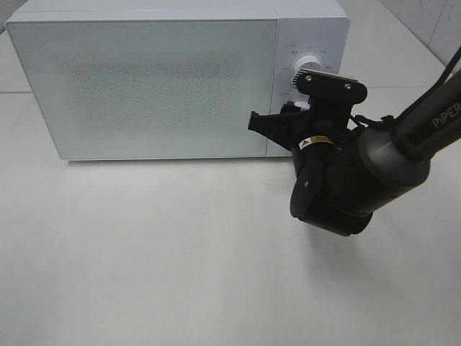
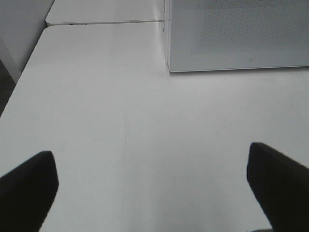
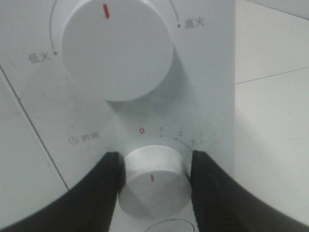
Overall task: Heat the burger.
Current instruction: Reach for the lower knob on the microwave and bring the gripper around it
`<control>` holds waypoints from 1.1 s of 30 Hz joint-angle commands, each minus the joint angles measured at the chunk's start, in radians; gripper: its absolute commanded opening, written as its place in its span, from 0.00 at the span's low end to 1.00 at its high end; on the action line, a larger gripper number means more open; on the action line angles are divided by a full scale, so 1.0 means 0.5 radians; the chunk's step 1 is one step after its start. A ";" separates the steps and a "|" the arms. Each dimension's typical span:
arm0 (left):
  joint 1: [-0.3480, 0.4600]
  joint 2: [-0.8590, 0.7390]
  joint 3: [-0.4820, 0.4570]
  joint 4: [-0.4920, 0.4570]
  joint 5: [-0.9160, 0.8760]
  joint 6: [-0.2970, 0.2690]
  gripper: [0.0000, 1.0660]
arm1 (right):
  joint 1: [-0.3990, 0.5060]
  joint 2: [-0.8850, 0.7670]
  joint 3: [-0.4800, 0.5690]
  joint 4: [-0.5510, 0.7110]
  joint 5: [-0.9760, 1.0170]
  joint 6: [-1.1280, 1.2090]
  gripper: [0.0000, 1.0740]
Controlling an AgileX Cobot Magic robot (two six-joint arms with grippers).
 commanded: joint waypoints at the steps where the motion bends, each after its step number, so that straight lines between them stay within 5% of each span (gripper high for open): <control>1: 0.000 -0.046 0.008 -0.008 0.004 -0.008 0.94 | -0.010 -0.002 -0.020 -0.024 -0.098 0.010 0.09; 17: 0.000 -0.046 0.008 -0.008 0.004 -0.008 0.94 | -0.010 -0.002 -0.020 -0.222 -0.060 0.340 0.11; 33: 0.000 -0.046 0.008 -0.008 0.004 -0.008 0.94 | -0.010 -0.002 -0.020 -0.570 -0.116 1.368 0.11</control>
